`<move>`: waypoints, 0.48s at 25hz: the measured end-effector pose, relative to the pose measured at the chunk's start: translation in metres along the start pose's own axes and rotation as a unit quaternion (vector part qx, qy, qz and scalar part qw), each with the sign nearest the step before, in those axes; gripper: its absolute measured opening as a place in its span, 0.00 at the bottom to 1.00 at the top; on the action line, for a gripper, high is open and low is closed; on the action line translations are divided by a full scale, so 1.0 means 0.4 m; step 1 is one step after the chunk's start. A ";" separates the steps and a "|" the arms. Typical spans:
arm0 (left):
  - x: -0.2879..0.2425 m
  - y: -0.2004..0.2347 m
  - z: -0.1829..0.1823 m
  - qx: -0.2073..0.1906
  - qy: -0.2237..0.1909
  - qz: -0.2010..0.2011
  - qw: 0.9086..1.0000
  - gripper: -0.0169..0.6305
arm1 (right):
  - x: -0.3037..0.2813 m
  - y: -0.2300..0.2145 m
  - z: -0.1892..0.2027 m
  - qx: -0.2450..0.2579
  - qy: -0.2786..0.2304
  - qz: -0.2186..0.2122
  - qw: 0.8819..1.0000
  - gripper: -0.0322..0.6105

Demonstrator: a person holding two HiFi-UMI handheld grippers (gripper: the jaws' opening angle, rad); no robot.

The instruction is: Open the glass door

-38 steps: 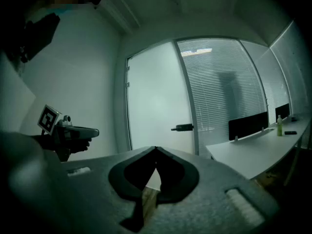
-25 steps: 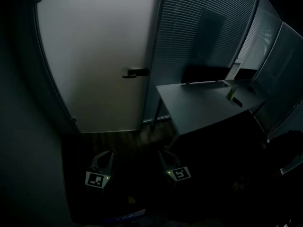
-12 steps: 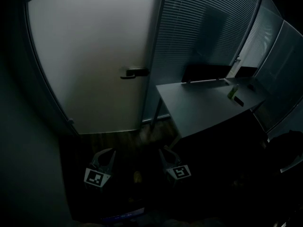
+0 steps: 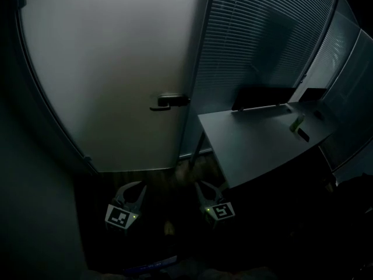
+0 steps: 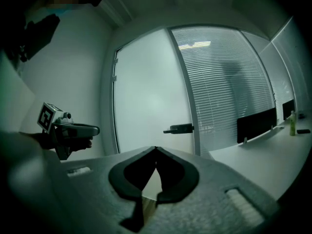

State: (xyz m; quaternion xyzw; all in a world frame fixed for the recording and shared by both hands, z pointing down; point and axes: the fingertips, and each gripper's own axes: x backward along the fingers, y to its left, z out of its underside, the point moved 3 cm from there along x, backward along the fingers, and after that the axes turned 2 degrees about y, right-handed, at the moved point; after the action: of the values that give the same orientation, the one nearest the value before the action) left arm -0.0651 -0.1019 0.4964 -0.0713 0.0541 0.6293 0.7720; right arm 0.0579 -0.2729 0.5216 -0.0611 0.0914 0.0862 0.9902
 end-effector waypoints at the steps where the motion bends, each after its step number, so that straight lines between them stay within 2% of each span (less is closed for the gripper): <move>1: -0.022 0.012 -0.006 -0.004 0.002 0.002 1.000 0.07 | -0.020 -0.014 -0.007 0.000 0.001 -0.002 1.000 0.05; 12: -0.248 0.122 -0.016 -0.037 0.020 -0.015 0.999 0.08 | -0.189 -0.131 -0.029 0.002 0.005 -0.033 0.999 0.05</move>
State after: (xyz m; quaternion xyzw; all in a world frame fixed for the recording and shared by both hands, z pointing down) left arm -0.1329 -0.1888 0.5051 -0.1131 0.0446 0.6175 0.7771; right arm -0.0078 -0.3380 0.5304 -0.0621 0.0940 0.0529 0.9922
